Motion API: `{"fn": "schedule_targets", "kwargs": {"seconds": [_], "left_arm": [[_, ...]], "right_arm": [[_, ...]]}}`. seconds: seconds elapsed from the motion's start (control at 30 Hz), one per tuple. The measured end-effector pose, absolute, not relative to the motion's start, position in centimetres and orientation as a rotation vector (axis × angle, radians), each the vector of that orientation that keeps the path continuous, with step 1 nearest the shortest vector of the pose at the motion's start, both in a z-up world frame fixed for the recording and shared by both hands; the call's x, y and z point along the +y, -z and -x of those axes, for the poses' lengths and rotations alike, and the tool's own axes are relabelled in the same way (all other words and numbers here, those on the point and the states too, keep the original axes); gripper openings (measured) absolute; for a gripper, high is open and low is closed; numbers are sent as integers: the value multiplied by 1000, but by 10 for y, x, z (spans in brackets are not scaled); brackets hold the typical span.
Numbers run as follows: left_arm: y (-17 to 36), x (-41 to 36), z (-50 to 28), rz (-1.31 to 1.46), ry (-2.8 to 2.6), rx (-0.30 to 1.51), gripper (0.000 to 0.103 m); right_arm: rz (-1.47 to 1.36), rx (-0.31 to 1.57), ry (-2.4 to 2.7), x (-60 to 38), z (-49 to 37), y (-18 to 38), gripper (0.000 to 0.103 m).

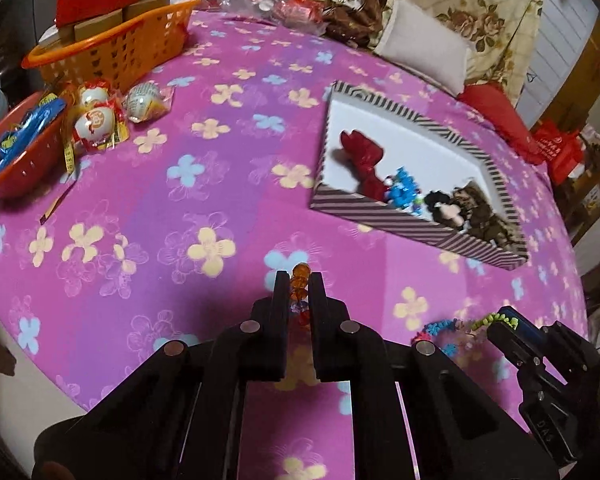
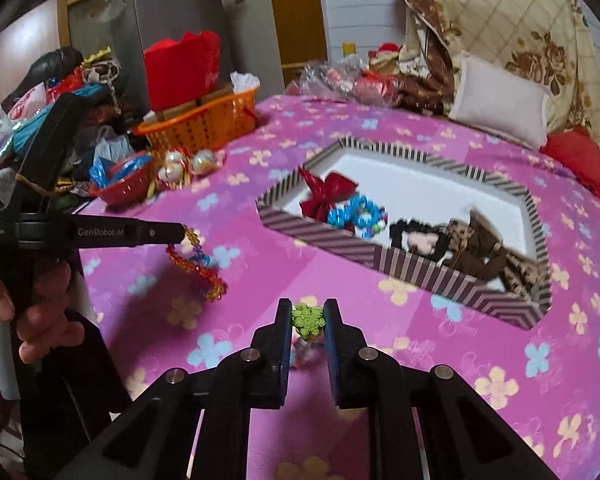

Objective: Organize jewelry
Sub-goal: 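Grasp the orange bead bracelet with the left gripper while the right grasps the green flower bracelet, then carry the orange bracelet into the box with the left gripper while the right carries the green bracelet there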

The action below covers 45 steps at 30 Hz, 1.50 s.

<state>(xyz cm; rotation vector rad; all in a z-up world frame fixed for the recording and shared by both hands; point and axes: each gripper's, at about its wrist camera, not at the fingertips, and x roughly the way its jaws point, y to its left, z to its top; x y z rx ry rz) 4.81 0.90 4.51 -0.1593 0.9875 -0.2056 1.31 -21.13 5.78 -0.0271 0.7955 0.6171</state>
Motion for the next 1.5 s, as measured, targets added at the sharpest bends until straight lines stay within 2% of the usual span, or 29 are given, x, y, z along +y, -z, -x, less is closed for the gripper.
{"fn": "schedule_targets", "kwargs": {"seconds": [0.5,1.5], "left_arm": [[-101,-19,-46,112,238,892,8],[-112,-109,-128,-10,258,872,8]], "right_arm": [[-24,722,-593,-240,-23,-99,15],[-59,727,-477,-292,-124,-107,15]]}}
